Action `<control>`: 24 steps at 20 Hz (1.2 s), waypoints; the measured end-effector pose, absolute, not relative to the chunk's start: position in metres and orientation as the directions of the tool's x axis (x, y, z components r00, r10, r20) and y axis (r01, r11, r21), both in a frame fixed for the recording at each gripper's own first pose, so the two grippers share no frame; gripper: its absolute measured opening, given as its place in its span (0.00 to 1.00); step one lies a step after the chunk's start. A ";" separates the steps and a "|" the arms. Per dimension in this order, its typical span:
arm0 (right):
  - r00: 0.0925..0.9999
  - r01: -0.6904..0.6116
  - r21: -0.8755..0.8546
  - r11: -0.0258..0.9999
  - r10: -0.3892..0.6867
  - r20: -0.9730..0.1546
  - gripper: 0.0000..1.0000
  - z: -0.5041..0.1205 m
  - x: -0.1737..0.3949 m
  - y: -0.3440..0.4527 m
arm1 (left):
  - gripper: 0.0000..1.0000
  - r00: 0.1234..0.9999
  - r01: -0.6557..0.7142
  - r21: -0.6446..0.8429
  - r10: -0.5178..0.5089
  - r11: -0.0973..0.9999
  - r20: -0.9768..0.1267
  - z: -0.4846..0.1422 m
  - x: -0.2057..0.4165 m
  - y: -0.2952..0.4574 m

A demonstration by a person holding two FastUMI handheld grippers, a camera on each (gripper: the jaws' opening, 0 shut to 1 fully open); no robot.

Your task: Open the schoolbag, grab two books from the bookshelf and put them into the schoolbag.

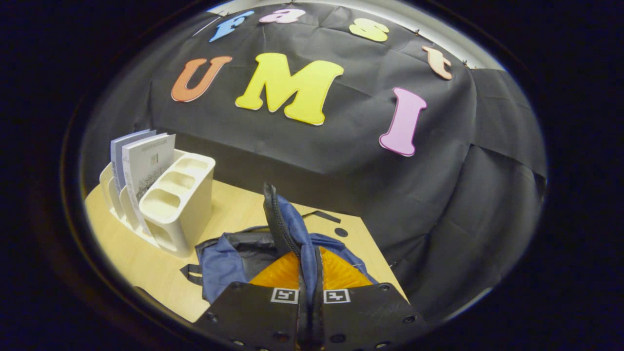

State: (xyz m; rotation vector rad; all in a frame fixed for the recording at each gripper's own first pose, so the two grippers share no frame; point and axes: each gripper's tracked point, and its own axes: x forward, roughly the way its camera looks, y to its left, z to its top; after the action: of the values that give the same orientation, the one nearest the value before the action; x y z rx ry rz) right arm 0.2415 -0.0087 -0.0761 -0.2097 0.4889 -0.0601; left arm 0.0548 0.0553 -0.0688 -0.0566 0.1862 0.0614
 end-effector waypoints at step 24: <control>0.920 -0.122 -0.093 0.988 0.078 -0.384 0.04 -0.030 0.281 -0.098 | 0.98 0.958 -0.025 -0.005 0.022 1.000 -0.286 -0.012 0.188 0.046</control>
State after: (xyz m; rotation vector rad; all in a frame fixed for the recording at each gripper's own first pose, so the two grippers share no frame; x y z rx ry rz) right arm 0.2810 -0.0978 -0.0305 -0.1163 0.3899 0.1030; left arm 0.1882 0.0463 -0.0117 -0.0088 0.2899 0.0240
